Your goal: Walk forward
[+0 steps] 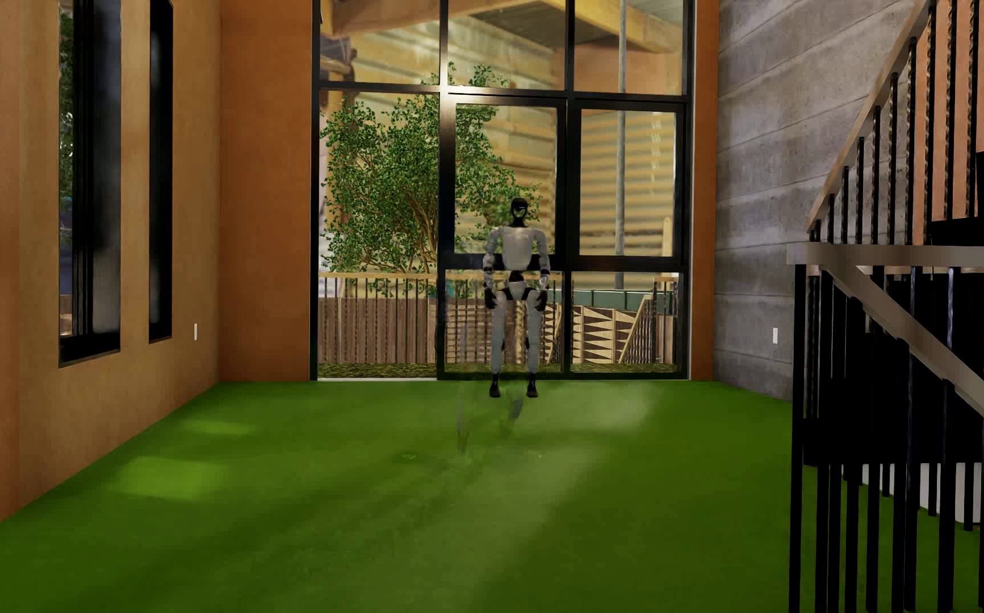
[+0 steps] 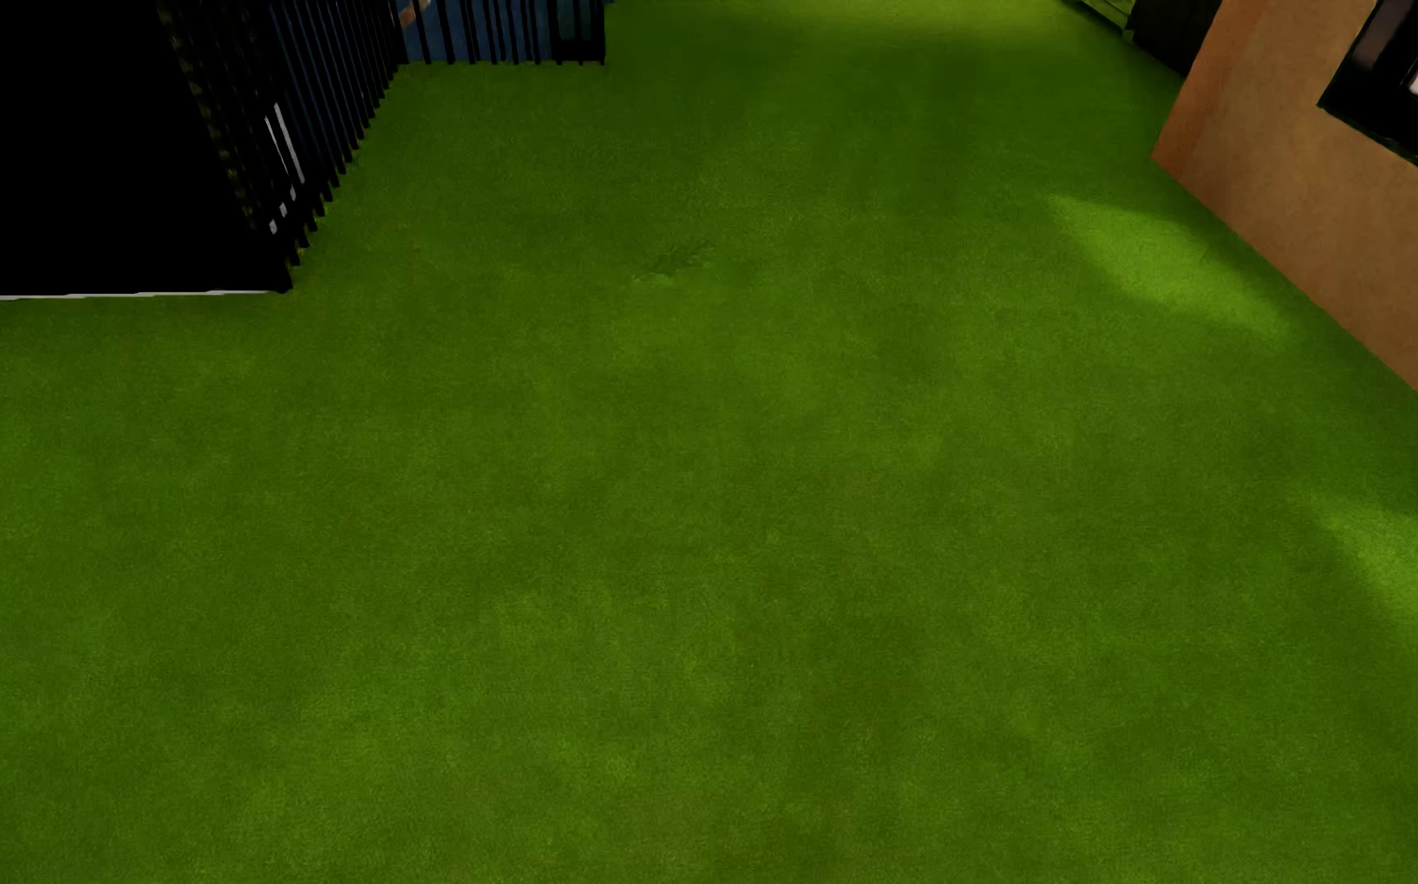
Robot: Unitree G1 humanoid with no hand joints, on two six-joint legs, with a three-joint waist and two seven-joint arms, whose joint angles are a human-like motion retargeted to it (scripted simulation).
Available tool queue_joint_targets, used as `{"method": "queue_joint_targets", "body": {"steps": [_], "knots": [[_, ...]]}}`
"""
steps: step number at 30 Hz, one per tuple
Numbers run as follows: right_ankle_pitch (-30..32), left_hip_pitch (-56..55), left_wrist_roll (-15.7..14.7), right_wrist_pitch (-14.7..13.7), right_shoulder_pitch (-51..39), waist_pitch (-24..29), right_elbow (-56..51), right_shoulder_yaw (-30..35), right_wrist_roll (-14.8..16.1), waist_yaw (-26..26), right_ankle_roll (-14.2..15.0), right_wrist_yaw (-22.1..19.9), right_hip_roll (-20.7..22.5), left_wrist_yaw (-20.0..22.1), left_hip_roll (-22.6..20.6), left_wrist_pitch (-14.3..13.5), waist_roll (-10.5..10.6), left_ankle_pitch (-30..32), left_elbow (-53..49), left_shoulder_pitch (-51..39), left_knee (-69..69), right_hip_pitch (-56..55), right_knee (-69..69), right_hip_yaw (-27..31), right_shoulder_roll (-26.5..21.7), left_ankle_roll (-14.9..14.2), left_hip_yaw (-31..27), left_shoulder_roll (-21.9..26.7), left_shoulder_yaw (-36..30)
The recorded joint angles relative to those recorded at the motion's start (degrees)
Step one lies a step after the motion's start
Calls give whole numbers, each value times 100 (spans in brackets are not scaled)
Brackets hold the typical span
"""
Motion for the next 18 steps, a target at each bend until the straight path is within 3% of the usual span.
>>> {"method": "queue_joint_targets", "body": {"steps": [4,6,7,9,12,16,18], "knots": [[-10,-26,0,0,-1,6,-2,5,0,4,0,0,-13,0,-9,0,-10,-105,0,-2,62,-38,33,0,-7,0,0,6,-11],[-52,-291,0,0,-1,25,15,-17,0,-5,0,0,-4,0,-30,0,0,-814,4,-5,1317,-229,304,0,-10,0,0,-3,-18],[-248,-525,0,0,16,45,19,-56,0,-10,0,0,17,0,-58,0,8,-821,1,1,1237,-404,1285,0,-8,0,0,-9,-41],[-701,-656,0,0,168,146,-141,-229,0,34,0,0,9,0,-103,0,30,-508,-41,77,1357,-440,1475,0,20,0,0,-48,-111],[-1274,-621,0,0,343,101,-86,-233,0,84,0,0,-36,0,-103,0,61,-676,22,234,1540,-132,1474,0,1,0,0,-136,47],[-1584,-502,0,0,503,16,23,-447,0,138,0,0,-49,0,-153,0,64,-1173,18,294,1552,-5,1516,0,-27,0,0,-72,147],[-1438,-502,0,0,553,20,-179,-535,0,-9,0,0,-120,0,-234,0,-2,-1397,109,262,1569,-427,2077,0,-59,0,0,-38,131]]}}
